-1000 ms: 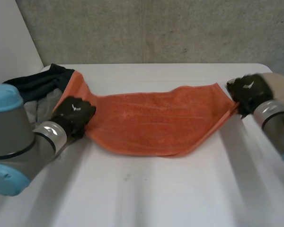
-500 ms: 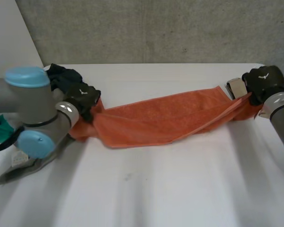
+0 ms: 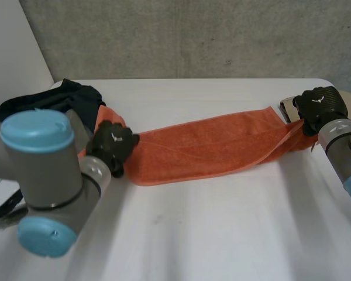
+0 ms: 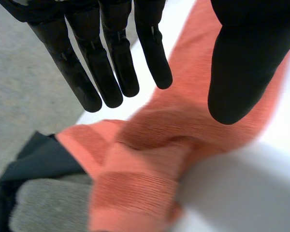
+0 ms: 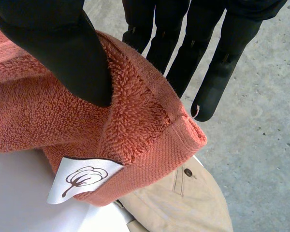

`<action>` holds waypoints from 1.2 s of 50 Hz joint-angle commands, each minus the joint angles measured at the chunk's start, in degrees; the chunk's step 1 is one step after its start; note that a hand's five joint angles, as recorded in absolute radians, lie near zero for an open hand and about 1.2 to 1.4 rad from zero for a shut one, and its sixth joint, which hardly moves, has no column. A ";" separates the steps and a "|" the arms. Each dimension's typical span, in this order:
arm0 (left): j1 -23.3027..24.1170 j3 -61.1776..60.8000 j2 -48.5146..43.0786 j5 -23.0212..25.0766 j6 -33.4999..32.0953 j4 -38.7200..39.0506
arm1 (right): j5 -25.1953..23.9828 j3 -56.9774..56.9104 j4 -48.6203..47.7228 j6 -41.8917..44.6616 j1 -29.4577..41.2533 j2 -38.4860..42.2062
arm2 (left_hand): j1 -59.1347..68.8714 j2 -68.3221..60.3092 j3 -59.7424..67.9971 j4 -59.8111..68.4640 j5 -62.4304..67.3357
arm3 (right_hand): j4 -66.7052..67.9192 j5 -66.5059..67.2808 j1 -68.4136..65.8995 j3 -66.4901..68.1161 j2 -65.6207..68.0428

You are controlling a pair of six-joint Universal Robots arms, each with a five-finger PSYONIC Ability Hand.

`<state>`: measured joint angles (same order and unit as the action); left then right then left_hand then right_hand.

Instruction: Fold the laundry.

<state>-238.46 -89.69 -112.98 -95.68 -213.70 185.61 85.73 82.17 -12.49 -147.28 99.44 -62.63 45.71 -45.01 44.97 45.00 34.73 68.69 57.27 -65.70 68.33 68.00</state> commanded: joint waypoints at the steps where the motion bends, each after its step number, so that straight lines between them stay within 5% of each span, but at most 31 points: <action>1: -1.56 -2.86 -3.29 -1.52 0.39 -0.95 | -0.13 0.36 0.01 0.67 0.58 -0.04 | 7.06 -7.76 7.81 7.77 8.05 | 11.31 12.73 -14.30 11.67 12.00; 9: -5.87 0.65 -6.99 -0.21 -0.14 -0.69 | -0.13 0.62 0.09 2.08 1.02 0.22 | -22.02 21.32 -21.28 -21.31 -21.04 | 11.31 12.73 -14.30 11.67 12.00; 17: -7.98 6.71 -10.94 1.82 -1.19 1.51 | -0.13 1.06 0.01 3.13 1.37 0.49 | -23.05 22.36 -22.31 -22.34 -22.07 | 11.31 12.73 -14.30 11.67 12.00; 42: -9.48 19.90 -22.29 4.36 -10.95 1.60 | -0.22 1.06 -0.35 6.47 1.64 2.69 | 4.17 -4.86 4.91 4.88 5.15 | 11.31 12.73 -14.30 11.67 12.00; 50: -8.69 17.80 -18.25 6.21 -10.60 1.25 | -0.30 0.71 -0.08 6.47 1.37 2.33 | 31.26 -31.96 32.00 31.97 32.24 | 11.31 12.73 -14.30 11.67 12.00; 60: -8.25 11.64 -2.35 7.35 -8.14 -5.77 | -0.30 -1.92 5.00 6.47 -1.79 -3.19 | 34.29 -34.99 35.03 35.00 35.27 | 11.31 12.73 -14.30 11.67 12.00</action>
<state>-246.75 -75.24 -124.51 -88.95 -223.63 184.27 85.56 81.85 -11.51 -140.88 99.63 -61.79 63.44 -68.36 67.16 67.81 55.68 68.69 57.27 -65.70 68.33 68.00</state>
